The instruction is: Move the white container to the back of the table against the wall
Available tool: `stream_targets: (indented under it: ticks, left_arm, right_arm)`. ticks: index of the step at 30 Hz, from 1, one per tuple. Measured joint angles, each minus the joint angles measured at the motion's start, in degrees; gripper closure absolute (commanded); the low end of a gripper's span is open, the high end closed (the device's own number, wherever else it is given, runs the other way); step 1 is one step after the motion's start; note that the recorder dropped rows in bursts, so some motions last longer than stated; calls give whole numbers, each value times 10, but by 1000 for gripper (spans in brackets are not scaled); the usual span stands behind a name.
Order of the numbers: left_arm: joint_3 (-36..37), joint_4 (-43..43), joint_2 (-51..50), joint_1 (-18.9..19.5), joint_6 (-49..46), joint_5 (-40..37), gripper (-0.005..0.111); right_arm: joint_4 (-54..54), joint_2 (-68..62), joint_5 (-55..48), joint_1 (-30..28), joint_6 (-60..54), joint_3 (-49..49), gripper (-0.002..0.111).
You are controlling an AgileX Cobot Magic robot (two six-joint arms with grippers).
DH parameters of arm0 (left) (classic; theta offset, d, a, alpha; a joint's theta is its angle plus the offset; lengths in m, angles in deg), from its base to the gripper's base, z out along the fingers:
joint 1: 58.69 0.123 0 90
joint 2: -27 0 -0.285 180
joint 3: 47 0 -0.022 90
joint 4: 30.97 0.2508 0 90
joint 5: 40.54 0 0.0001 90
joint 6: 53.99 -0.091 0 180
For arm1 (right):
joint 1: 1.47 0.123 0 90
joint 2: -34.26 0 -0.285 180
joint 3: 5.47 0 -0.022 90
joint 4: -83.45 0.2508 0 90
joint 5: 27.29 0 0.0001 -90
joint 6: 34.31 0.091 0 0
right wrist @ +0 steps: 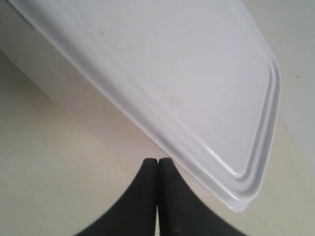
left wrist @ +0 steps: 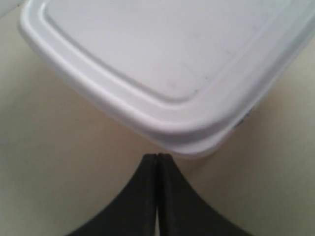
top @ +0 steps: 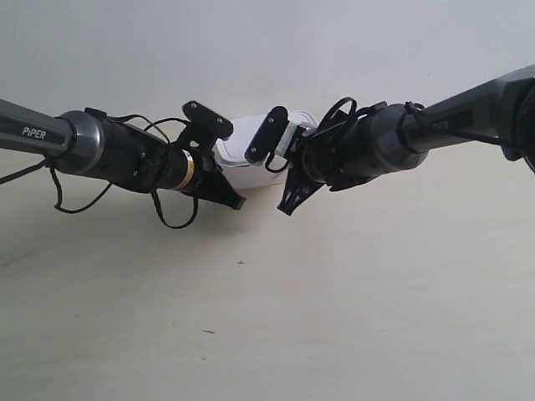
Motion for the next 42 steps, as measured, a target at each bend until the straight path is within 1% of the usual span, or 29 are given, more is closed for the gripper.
stream_targets:
  ticks: [4,6,8,13,14,15,17,20,22,29,36,42]
  left_arm:
    - [0,0,-4,3,3,0,107]
    - [13,0,-2,4,12,2,107]
    - [32,0,7,5,21,20,107]
    - [43,-4,18,6,59,157,107]
    - [43,-8,20,6,60,177,107]
    - [43,-14,20,6,60,181,107]
    - [43,-50,21,6,28,184,107]
    - [31,-123,21,6,-44,184,107]
    - [19,-136,21,6,-54,184,107]
    - [-10,-145,21,6,-64,156,107]
    - [-19,-145,13,6,-64,152,107]
    - [-37,-145,-14,6,-65,145,107]
  right_arm:
    - [0,-5,1,0,0,-1,108]
    - [1,-9,2,0,0,-1,108]
    - [1,-10,0,0,0,-1,108]
    - [15,-10,-36,-1,1,-1,108]
    - [18,-5,-38,-1,1,5,108]
    - [18,-2,-38,-1,1,11,108]
    - [14,8,-41,-2,1,22,108]
    - [10,15,-53,-2,3,25,108]
    - [8,16,-62,-2,3,25,108]
    - [0,16,-81,-2,3,25,108]
    - [-19,16,-74,-2,24,25,108]
    - [-32,16,-68,-3,34,25,108]
